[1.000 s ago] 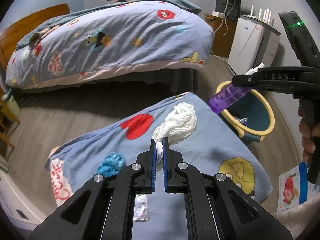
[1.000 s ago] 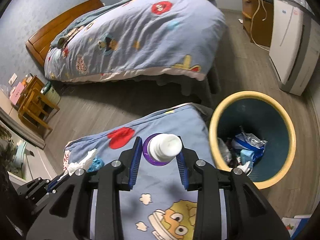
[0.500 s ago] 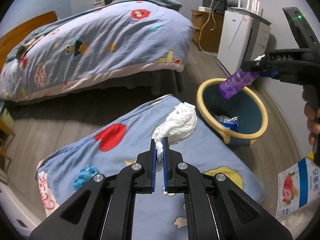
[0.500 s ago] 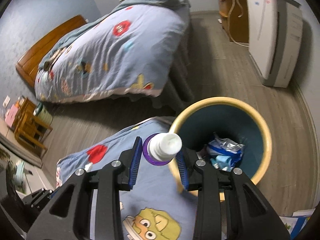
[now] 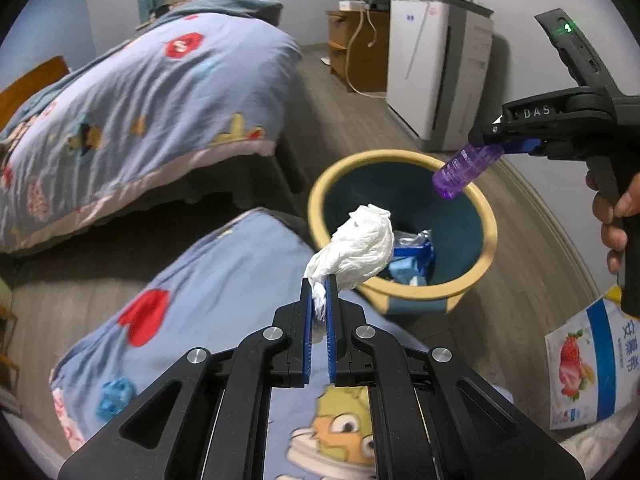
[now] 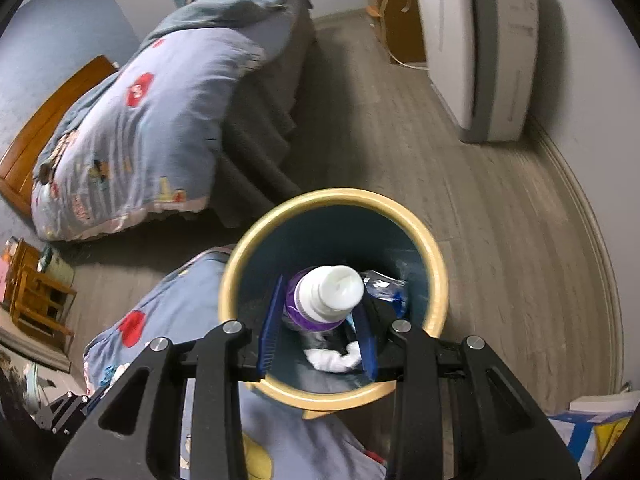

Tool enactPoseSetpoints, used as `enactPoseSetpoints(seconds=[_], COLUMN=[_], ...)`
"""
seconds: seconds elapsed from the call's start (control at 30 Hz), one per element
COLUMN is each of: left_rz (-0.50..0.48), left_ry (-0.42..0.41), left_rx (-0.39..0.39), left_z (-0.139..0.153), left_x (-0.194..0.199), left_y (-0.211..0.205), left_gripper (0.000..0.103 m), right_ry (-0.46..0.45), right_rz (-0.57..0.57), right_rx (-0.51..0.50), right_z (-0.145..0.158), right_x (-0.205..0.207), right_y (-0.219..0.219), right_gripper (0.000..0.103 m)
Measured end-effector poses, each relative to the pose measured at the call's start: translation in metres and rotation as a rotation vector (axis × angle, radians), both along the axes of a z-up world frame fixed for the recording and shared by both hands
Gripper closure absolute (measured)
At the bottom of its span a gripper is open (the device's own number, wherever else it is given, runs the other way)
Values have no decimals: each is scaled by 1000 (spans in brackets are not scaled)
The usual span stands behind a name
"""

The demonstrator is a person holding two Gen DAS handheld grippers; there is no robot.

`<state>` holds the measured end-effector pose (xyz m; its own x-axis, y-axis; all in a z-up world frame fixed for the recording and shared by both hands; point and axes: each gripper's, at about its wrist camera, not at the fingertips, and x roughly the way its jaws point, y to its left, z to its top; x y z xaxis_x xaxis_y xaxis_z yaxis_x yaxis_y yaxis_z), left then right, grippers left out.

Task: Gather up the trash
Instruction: 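Carry tissue and spray bottle over the bin, lowering the bottle inside, then open left tool to drop the tissue while right tool releases the spray bottle into the bin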

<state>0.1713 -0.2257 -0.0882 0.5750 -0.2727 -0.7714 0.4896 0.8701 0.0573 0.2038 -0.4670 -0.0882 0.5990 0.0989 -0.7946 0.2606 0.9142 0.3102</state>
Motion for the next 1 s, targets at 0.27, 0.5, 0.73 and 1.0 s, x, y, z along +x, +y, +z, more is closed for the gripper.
enactPoseSetpoints(seconds=[0.27,0.5,0.73,1.0], left_rz=[-19,-23,-52,-23], left_ry=[49,79,65,68], left_rx=[48,74,74,39], left_z=[-23,-43,-49,-52], left_x=[18,33,42,49], left_y=[-43,-70,-92,-84], left_gripper=[96,96,96,76], right_ry=[63,101,108,89], right_rz=[-37,-64,-67,-62], right_rx=[33,63,91,112], right_z=[-25,-39,-47,-45], right_x=[1,1,9,12], right_y=[-16,-26,-26,-20], right_gripper=[70,70,69,52])
